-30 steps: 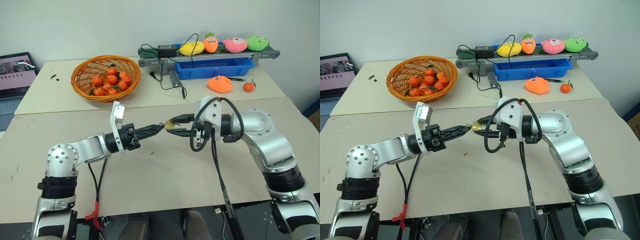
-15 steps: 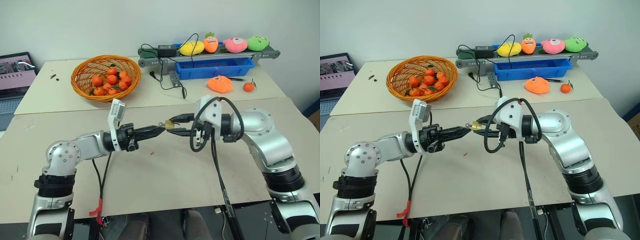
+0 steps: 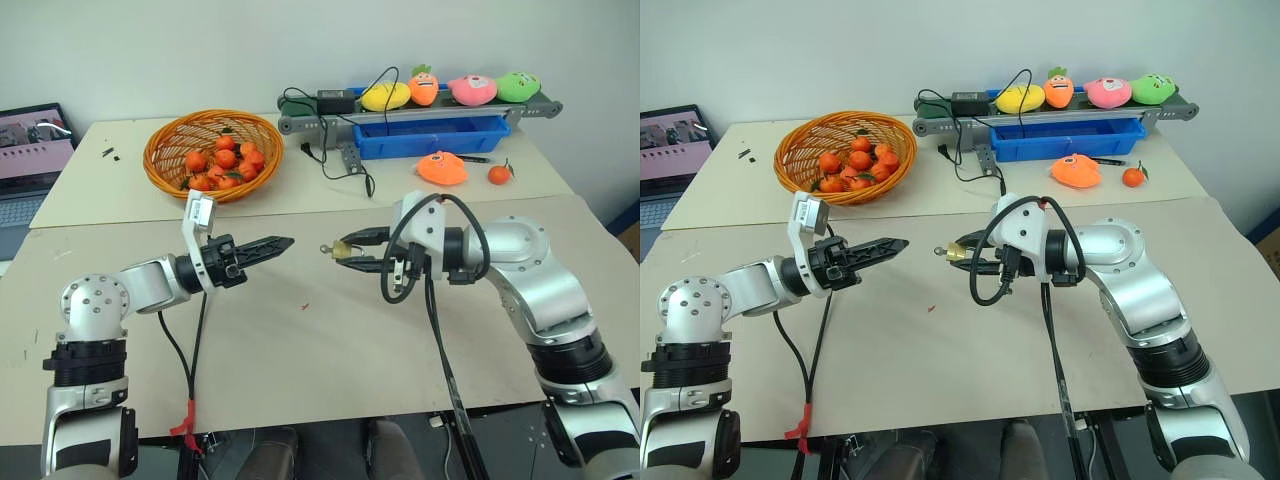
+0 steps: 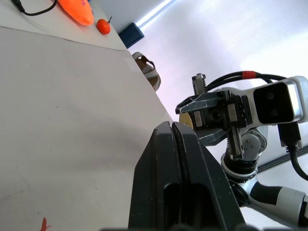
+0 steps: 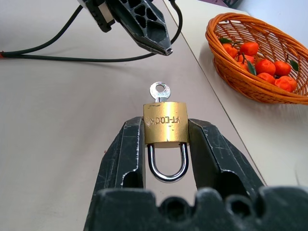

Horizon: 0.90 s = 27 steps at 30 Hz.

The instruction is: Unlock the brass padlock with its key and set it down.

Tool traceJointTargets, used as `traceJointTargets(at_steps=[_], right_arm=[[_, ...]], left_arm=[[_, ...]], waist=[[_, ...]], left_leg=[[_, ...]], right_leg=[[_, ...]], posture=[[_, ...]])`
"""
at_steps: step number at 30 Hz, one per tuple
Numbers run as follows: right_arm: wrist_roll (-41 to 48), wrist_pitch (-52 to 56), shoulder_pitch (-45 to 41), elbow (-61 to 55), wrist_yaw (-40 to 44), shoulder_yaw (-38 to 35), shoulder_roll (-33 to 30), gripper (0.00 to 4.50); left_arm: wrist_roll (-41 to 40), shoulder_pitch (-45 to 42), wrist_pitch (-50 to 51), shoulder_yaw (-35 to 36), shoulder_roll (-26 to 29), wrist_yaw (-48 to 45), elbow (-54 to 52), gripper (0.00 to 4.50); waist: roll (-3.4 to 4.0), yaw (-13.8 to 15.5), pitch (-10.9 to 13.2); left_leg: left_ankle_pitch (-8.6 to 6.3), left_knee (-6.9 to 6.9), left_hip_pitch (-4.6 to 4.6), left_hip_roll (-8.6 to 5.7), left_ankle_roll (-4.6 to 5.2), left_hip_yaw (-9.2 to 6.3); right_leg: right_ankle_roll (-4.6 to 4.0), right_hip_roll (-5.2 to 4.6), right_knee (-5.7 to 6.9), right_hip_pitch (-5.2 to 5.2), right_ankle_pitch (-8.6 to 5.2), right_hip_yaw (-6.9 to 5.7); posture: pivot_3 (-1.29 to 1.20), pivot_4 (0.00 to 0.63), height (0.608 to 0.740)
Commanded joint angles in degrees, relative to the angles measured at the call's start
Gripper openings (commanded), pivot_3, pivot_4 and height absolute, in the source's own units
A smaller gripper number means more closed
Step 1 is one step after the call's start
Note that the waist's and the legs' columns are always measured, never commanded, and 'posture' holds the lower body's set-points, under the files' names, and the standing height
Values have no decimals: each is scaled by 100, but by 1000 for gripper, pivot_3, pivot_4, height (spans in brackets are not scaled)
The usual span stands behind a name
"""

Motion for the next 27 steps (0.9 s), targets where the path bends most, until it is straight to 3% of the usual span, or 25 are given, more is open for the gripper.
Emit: traceJointTargets(at_steps=[1, 7, 11, 14, 27], right_arm=[[33, -119, -82, -88, 12, -87, -30, 900], [27, -81, -119, -103, -16, -83, -10, 900], [33, -52, -121, -138, -33, -92, -20, 900], [43, -24, -105, -184, -44, -103, -37, 900], [26, -11, -137, -168, -51, -74, -30, 900]], left_arm=[[-183, -170, 152, 82, -150, 139, 73, 36], [-6, -239, 297, -73, -345, 84, 152, 36], [130, -244, 322, -126, -386, 31, 172, 1083], [138, -313, 378, -69, -469, 137, 299, 2257], [203, -613, 611, -140, -793, 205, 450, 2257]], waist=[[0, 0, 0], [0, -10, 0], [0, -10, 0], [0, -4, 0], [0, -6, 0]], left_leg=[[0, 0, 0, 0, 0, 0], [0, 1, 0, 0, 0, 0], [0, 1, 0, 0, 0, 0], [0, 0, 0, 0, 0, 0], [0, 2, 0, 0, 0, 1]], right_leg=[[0, 0, 0, 0, 0, 0], [0, 0, 2, 0, 0, 1], [0, 0, 2, 0, 0, 1], [0, 0, 1, 0, 0, 1], [1, 0, 2, 1, 1, 1]], posture=[[0, 150, 740], [0, 150, 740], [0, 150, 740], [0, 150, 740], [0, 150, 740]])
